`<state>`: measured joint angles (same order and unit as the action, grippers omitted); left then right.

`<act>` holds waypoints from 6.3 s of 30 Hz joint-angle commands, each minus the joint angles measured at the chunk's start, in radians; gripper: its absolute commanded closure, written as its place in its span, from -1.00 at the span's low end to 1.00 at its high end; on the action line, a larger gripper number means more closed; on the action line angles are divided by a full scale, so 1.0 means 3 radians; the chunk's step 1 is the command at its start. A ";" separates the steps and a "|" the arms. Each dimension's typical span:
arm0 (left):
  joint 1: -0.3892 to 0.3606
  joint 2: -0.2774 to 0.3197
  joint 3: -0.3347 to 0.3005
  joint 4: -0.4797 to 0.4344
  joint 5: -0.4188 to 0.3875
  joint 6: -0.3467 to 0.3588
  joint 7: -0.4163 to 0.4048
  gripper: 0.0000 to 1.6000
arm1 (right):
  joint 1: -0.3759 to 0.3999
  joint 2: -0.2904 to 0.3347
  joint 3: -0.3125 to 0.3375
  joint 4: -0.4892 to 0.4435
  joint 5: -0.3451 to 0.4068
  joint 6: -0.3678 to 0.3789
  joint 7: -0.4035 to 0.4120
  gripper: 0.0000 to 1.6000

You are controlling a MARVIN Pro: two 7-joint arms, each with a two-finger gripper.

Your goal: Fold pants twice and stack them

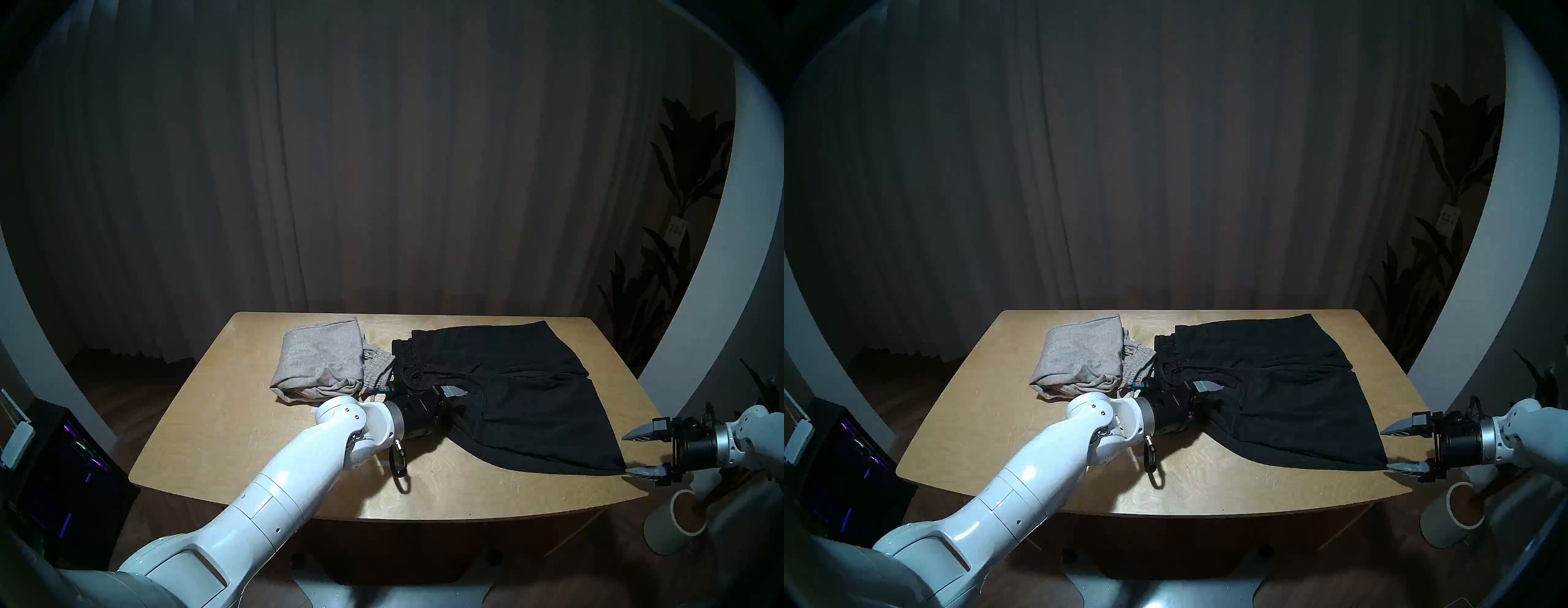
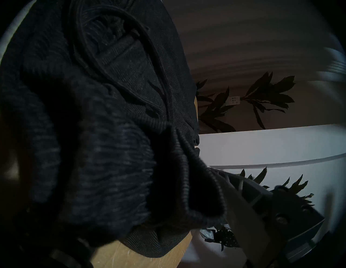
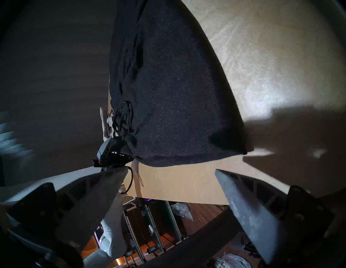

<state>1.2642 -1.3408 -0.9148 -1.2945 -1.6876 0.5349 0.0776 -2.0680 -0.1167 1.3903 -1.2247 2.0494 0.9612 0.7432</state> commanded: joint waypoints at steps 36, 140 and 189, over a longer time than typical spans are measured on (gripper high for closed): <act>0.0066 -0.0074 0.0282 0.0576 0.0183 -0.0087 -0.0057 -1.00 | -0.0125 0.0028 0.0151 0.0310 -0.0378 -0.0004 0.0310 -1.00; 0.0234 0.0381 0.0633 0.0598 0.0356 -0.0789 -0.1027 -1.00 | -0.0008 0.0029 0.0511 -0.0224 -0.1657 -0.0004 0.0366 -1.00; 0.0050 0.0440 0.0749 0.0632 0.0486 -0.0790 -0.1255 -1.00 | 0.0092 -0.0212 0.0492 0.0152 -0.1674 -0.0004 0.0309 -1.00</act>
<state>1.2225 -1.2749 -0.7239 -1.2066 -1.5658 0.2772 -0.3493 -2.0405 -0.1645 1.5360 -1.2049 1.5346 0.9612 0.8389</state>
